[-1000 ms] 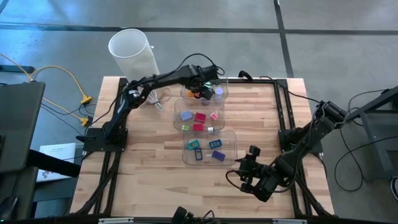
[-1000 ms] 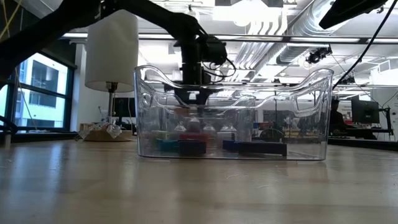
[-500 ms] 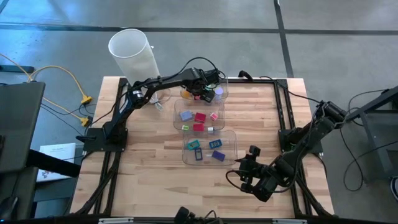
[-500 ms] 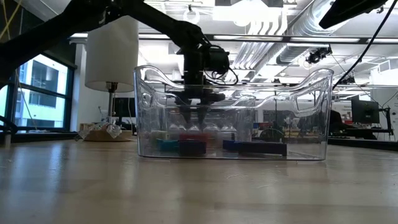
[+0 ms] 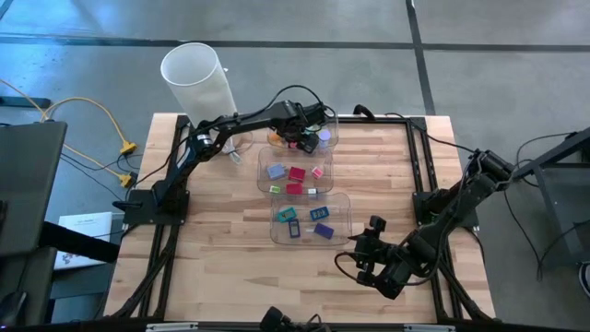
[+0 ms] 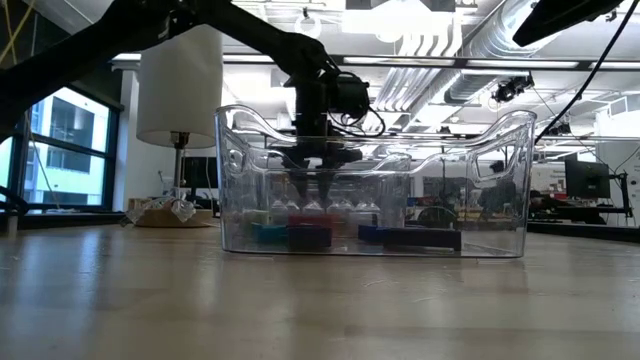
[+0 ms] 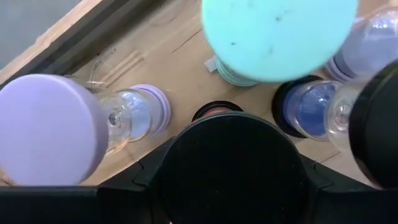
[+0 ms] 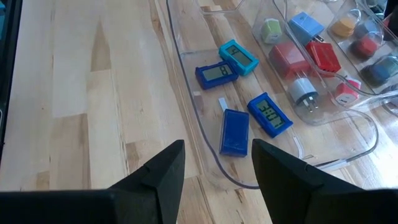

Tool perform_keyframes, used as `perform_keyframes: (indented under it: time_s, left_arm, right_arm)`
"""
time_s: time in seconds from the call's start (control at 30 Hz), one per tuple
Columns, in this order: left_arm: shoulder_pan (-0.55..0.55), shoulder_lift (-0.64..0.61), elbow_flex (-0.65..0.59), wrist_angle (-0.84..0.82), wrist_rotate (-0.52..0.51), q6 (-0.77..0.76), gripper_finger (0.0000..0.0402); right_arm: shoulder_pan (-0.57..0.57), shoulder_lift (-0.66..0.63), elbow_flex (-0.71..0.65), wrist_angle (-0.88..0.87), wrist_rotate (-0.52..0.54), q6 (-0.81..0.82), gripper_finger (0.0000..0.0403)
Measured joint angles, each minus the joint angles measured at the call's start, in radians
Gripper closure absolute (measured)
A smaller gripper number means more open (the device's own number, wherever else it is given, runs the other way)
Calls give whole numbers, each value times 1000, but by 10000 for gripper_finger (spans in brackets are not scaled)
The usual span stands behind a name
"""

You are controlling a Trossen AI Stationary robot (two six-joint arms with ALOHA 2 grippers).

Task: Pick & Place Office items
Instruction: Put the pink hourglass into the top transparent bin, then return to Home Position

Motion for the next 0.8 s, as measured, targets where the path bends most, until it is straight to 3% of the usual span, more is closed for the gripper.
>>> perform_keyframes:
  time_s: [0.47, 0.8]
  left_arm:
    - [-14, -2, -1, -3, -3, 68, 120]
    - [-31, -79, 2, -52, 11, 123, 117]
  right_arm:
    - [0, 0, 0, 0, 0, -4, 228]
    - [0, 0, 0, 0, -1, -8, 228]
